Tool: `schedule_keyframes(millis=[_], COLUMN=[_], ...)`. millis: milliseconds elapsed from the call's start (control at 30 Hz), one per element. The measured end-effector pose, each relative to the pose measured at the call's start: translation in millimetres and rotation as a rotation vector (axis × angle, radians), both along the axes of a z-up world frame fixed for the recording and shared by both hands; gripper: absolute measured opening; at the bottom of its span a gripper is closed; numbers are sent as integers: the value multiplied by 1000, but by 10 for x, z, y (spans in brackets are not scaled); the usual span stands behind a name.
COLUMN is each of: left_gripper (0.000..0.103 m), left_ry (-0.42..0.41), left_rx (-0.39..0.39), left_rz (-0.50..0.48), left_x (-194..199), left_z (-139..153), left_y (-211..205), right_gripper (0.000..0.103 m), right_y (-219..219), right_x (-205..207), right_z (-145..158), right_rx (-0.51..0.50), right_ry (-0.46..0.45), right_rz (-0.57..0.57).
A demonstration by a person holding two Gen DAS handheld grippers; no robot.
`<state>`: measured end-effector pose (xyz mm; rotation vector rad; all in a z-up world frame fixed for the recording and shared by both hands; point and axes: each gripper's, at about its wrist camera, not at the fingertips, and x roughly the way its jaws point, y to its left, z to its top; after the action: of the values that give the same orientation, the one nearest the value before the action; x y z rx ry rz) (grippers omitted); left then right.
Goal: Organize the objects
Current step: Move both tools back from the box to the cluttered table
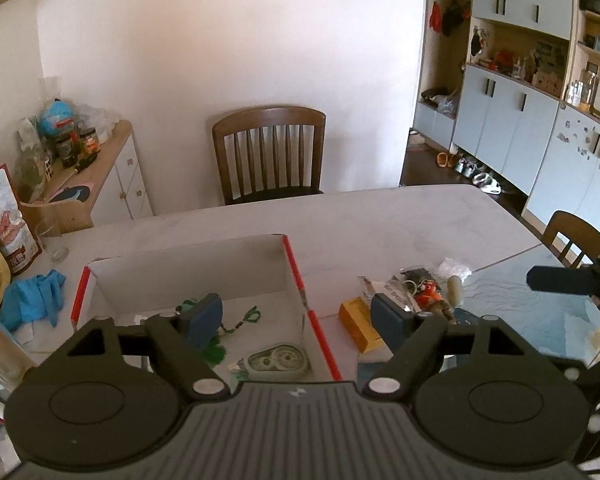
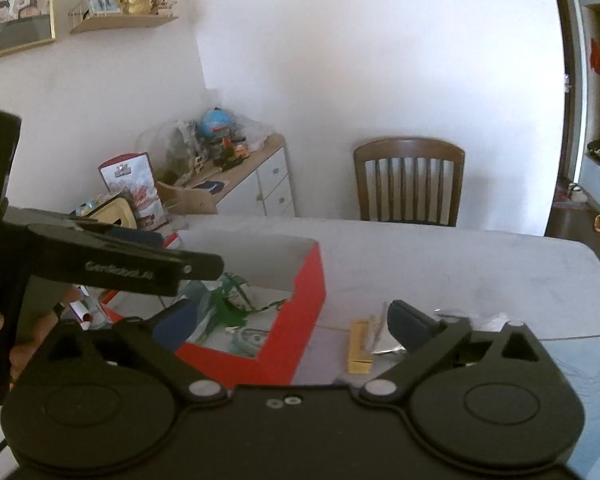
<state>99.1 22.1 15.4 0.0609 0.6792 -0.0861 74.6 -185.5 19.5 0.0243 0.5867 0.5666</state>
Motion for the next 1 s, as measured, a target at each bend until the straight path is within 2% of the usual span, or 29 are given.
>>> schedule_keyframes(millis=[400,633,700,767,833,1000], left_gripper=[83,84,85,98,102,102], left_ry=[-19,4,10,21,16,22], left_rx=[14,-22,-28,-37,-43,-56], left_rz=[23,32,31,25,20,5], left_x=[-125,-92,-76,-57,-47,15], left_z=[-38,-117,-148,-185,-222,-350], left_y=[-390,-552,-607,-663,-722,-860], right_gripper=[102,102,102,102,102,102], right_y=[-543,-836,-922,-1008,-1104,-1306], right_x=[-109,-66,-49,-28,5,113], right_z=[-48,-103,-127,-148,-169,-245], right_rx=[-10,1,-3,-6,-8,-27], right_ry=[-31,-14,-11,-7,0,10], right_rz=[-59,-95,-104,-114,-122,-151])
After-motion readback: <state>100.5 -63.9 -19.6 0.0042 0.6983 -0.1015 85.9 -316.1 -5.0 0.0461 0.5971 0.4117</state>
